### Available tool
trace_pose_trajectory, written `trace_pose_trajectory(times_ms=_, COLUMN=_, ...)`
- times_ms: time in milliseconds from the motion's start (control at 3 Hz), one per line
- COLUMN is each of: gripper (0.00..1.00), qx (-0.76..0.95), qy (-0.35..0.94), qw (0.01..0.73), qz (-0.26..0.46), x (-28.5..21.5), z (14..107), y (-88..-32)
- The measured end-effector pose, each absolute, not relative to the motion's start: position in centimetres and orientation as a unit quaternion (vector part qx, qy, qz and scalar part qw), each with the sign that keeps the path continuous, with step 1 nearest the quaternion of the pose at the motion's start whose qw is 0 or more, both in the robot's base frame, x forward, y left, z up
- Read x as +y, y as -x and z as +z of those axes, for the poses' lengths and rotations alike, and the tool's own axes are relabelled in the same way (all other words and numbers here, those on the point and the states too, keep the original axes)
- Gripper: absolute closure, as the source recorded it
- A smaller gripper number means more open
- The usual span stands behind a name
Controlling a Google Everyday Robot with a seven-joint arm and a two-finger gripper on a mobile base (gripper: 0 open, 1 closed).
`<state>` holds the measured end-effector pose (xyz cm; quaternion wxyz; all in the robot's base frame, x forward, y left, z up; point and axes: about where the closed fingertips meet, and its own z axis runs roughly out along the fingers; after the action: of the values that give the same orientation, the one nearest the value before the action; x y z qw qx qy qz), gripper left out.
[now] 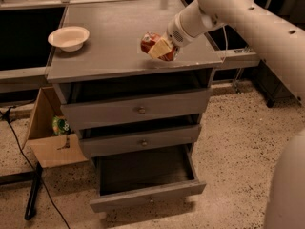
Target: Place coke can into bottom drawer
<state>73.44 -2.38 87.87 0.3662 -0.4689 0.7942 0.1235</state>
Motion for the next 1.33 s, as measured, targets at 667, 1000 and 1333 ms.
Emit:
trace_pose_trajectory(times_ms=667, gripper=1.0, qx=0.745, qy=0.526, qw=0.389, qz=0.129, x=-4.4, z=87.5, y=-67.2)
trace_pose_trajectory(times_ms=1000, gripper=1.0, qx=0.727, qy=0.545, qw=0.396, qz=0.134, x=-4.3, z=85.4, y=-65.8)
trace_pose_trajectory(times_ms=1333, gripper=1.0, qx=0.716, qy=0.561, qw=0.392, qz=0.136, x=-3.8, z=82.9, y=-65.1)
